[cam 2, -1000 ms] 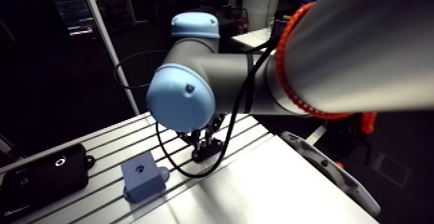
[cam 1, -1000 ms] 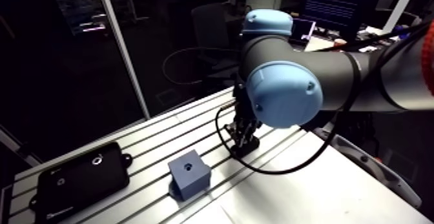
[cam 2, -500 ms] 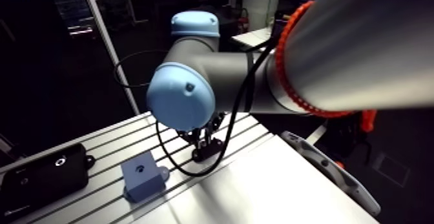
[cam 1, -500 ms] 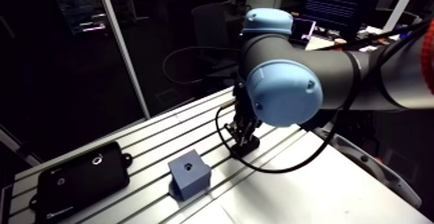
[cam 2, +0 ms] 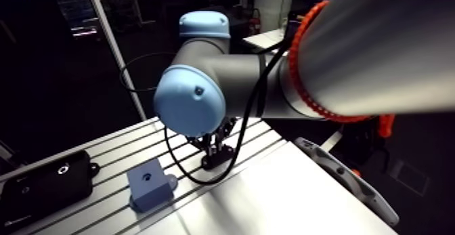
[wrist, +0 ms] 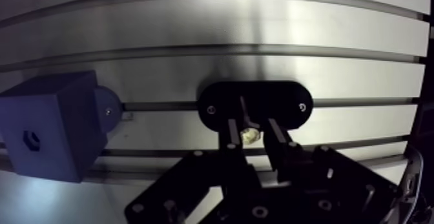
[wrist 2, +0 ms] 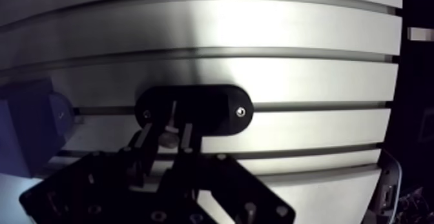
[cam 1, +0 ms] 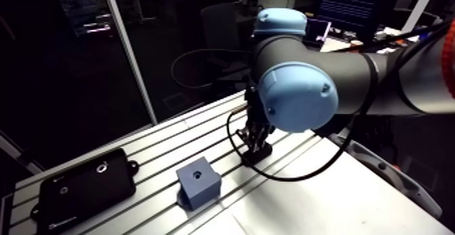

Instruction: Pick up the M10 bolt and insert it into the hex recess until seated.

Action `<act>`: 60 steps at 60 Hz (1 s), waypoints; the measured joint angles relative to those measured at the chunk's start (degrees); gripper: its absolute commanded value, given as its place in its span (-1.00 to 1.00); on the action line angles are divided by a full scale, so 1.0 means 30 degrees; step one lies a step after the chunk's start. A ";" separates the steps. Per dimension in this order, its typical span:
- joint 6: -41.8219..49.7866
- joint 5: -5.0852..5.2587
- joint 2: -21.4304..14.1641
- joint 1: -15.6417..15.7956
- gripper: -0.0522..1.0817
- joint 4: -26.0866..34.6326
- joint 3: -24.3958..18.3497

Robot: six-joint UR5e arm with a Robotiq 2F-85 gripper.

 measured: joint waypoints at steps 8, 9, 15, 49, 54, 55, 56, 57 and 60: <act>0.0013 -0.0042 0.0027 0.0000 0.26 -0.0010 0.0006; 0.0014 -0.0045 0.0026 0.0000 0.26 -0.0011 0.0004; 0.0019 -0.0059 0.0027 0.0000 0.27 -0.0013 0.0012; 0.0000 -0.0068 -0.0009 0.0001 0.35 -0.0015 0.0067; -0.0007 -0.0067 -0.0009 0.0001 0.37 -0.0017 0.0054; -0.0010 -0.0066 -0.0009 0.0001 0.37 -0.0020 0.0053; -0.0010 -0.0066 -0.0009 -0.0001 0.37 -0.0019 0.0053; -0.0011 -0.0065 -0.0011 0.0000 0.37 -0.0023 0.0052; -0.0016 -0.0058 -0.0018 0.0001 0.38 -0.0027 0.0053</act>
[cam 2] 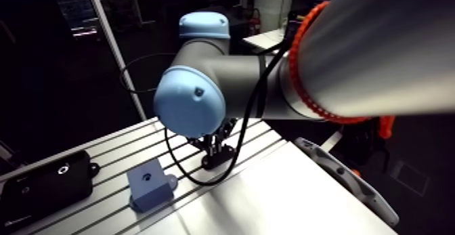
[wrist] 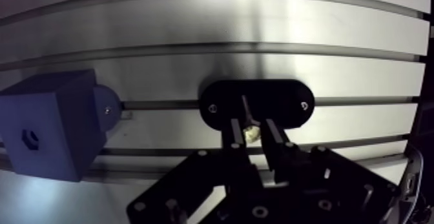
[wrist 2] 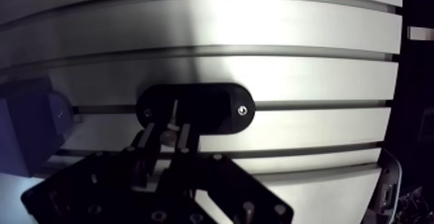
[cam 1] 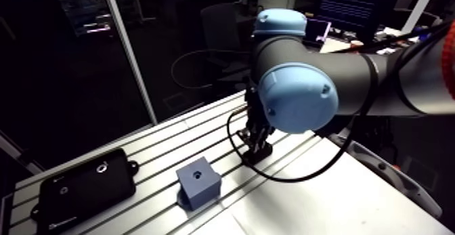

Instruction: Pick up the M10 bolt and insert it into the hex recess until seated.

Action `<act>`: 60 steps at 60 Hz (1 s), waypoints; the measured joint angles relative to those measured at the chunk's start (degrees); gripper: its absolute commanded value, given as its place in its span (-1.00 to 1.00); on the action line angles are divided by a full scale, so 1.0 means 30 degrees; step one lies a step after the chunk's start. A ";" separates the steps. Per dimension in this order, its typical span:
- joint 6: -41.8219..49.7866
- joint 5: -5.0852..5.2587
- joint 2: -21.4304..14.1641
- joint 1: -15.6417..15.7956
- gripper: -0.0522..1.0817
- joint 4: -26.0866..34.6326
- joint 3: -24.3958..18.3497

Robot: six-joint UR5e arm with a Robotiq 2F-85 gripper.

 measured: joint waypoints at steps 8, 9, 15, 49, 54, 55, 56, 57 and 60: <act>-0.0016 0.0020 -0.0057 0.0000 0.40 -0.0007 -0.0013; -0.0017 0.0024 -0.0068 -0.0001 0.40 -0.0006 -0.0018; -0.0032 0.0051 -0.0140 0.0013 0.40 0.0010 -0.0077; -0.0155 0.0181 -0.1363 0.0195 0.40 0.1104 -0.1055; -0.0158 0.0195 -0.1600 0.0261 0.40 0.1483 -0.1271; -0.0157 0.0198 -0.1645 0.0277 0.40 0.1566 -0.1318; -0.0155 0.0200 -0.1690 0.0295 0.40 0.1661 -0.1364; -0.0153 0.0201 -0.1740 0.0318 0.41 0.1773 -0.1419; -0.0141 0.0201 -0.1881 0.0403 0.41 0.2159 -0.1600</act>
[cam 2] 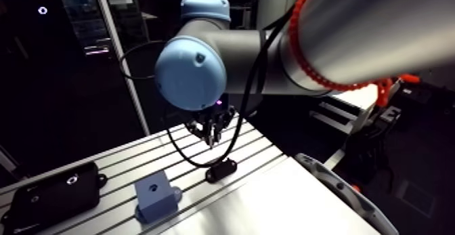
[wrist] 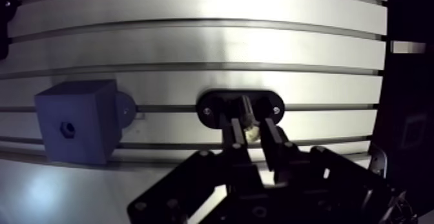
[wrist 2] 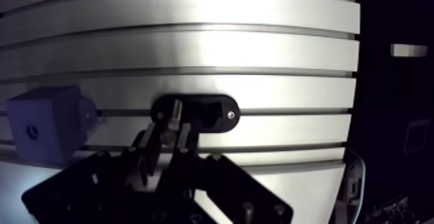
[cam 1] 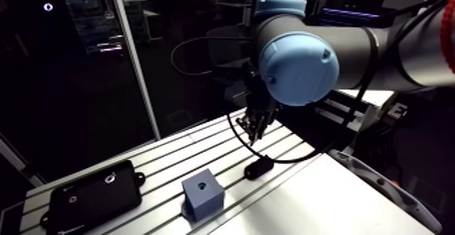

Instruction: Pick up the M10 bolt and insert it into the hex recess until seated.

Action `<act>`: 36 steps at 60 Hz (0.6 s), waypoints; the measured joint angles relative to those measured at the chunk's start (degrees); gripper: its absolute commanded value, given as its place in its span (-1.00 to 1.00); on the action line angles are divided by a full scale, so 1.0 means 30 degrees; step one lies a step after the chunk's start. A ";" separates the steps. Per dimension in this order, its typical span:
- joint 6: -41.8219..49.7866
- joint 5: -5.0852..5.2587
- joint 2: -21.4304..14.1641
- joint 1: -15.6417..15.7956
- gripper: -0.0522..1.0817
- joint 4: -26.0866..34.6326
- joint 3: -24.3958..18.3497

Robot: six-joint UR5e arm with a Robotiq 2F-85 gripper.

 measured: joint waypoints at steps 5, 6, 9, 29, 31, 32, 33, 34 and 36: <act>0.0061 -0.0017 -0.0253 0.0179 0.41 0.0844 -0.0352; 0.0075 -0.0021 -0.0311 0.0223 0.41 0.1053 -0.0440; 0.0121 -0.0036 -0.0471 0.0363 0.41 0.1731 -0.0725; -0.0613 -0.0888 -0.0849 0.2045 0.40 0.6389 -0.2990; -0.0791 -0.1062 -0.0839 0.2263 0.40 0.6679 -0.3176; -0.0885 -0.1156 -0.0831 0.2390 0.40 0.6833 -0.3277; -0.0962 -0.1238 -0.0820 0.2501 0.40 0.6968 -0.3366; -0.1067 -0.1343 -0.0801 0.2654 0.40 0.7144 -0.3487; -0.1273 -0.1555 -0.0742 0.2994 0.40 0.7537 -0.3753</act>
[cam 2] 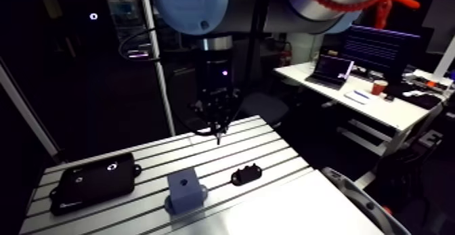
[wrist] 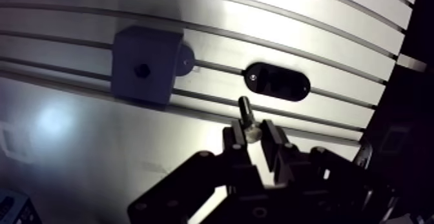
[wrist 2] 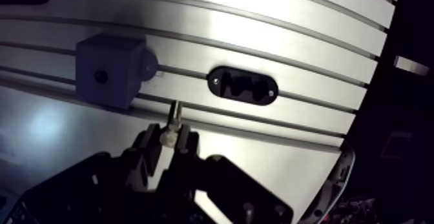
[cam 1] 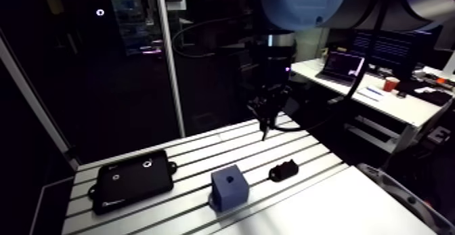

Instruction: Pick up the M10 bolt and insert it into the hex recess until seated.

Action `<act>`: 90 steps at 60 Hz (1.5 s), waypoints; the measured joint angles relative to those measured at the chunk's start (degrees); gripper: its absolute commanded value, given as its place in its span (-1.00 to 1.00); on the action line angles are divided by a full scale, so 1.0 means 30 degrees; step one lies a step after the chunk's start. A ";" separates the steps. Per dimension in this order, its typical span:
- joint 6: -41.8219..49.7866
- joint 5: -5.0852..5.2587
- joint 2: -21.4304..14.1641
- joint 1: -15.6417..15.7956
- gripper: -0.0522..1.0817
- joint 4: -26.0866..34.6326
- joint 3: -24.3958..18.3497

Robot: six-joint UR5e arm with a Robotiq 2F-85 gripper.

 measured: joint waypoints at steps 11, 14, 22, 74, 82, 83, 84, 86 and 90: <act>-0.0475 -0.0435 0.0364 0.1097 0.40 0.1252 -0.0802; -0.0607 -0.0480 0.0486 0.1368 0.40 0.1467 -0.0947; -0.1057 -0.0555 0.0759 0.2054 0.40 0.1844 -0.1161; -0.3100 -0.1997 0.1325 0.4286 0.40 0.2065 -0.1158; -0.3143 -0.2205 0.1345 0.4430 0.40 0.1980 -0.0987; -0.3144 -0.2223 0.1353 0.4449 0.40 0.1967 -0.0969; -0.3144 -0.2238 0.1367 0.4472 0.40 0.1953 -0.0947; -0.3143 -0.2259 0.1396 0.4510 0.40 0.1915 -0.0915; -0.3131 -0.2288 0.1468 0.4592 0.40 0.1819 -0.0848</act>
